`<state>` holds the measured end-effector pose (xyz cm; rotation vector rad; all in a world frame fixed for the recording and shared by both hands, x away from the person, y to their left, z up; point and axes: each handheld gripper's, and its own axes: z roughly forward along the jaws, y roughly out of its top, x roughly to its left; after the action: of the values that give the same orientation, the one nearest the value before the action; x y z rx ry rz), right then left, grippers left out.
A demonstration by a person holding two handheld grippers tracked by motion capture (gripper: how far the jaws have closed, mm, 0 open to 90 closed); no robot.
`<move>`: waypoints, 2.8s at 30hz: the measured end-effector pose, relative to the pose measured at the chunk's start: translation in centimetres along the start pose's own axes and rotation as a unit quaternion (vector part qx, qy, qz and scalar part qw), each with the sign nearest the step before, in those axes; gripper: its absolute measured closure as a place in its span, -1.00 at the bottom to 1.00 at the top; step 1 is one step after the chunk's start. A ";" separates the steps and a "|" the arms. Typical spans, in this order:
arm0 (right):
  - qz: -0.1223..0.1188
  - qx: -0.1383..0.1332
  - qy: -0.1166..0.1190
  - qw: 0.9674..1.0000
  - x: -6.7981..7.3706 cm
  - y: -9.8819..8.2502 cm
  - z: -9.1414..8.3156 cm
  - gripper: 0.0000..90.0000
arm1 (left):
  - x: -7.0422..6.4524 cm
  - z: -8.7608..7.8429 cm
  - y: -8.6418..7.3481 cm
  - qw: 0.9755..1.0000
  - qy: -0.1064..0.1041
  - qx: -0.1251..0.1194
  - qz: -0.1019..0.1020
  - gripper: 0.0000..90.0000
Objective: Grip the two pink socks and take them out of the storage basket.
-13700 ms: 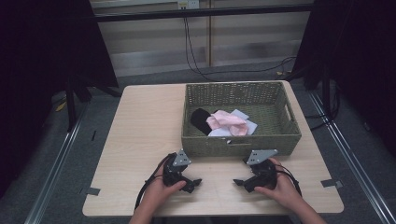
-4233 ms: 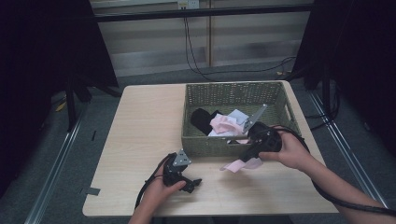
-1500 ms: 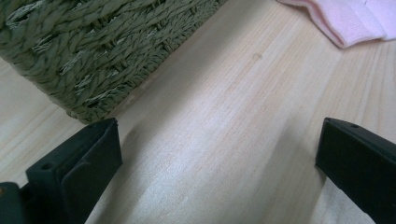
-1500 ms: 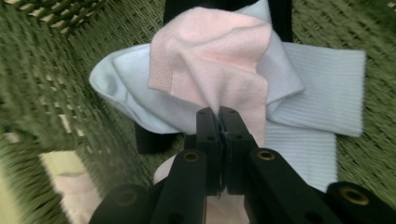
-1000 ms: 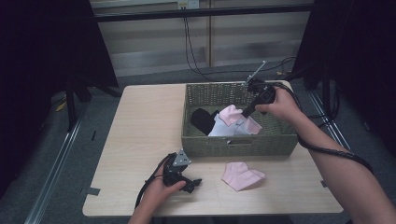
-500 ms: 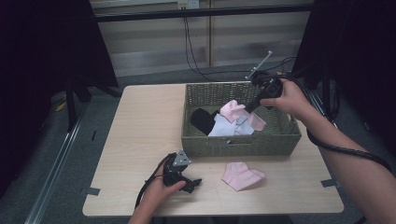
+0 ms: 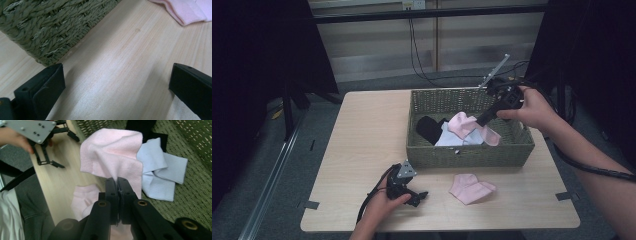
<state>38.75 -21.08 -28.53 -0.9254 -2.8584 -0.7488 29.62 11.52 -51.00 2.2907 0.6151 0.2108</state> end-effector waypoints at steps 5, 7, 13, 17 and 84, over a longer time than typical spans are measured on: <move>-0.018 -0.004 0.009 1.000 1.3 -0.5 -0.4 0.95 | 0.0 0.0 0.0 1.000 0.000 0.000 0.000 -1.00; -0.024 -0.003 0.013 1.000 1.8 -0.7 -0.5 0.95 | 0.0 0.0 0.0 1.000 0.000 0.000 0.000 -1.00; -0.044 -0.004 0.023 0.999 3.3 -1.4 -0.6 0.95 | 0.0 0.0 0.0 1.000 0.001 0.000 0.000 -1.00; -0.054 -0.001 0.025 0.998 4.3 -1.9 -0.6 0.95 | 0.0 0.0 0.0 1.000 0.001 0.000 0.000 -1.00; -0.050 -0.021 0.050 0.997 6.0 -9.0 8.3 0.13 | 0.0 0.0 0.0 1.000 0.001 0.002 0.003 -1.00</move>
<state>29.58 -20.34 -38.61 -0.7324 -2.8294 -0.8419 29.62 11.55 -51.00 2.2967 0.6102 0.2141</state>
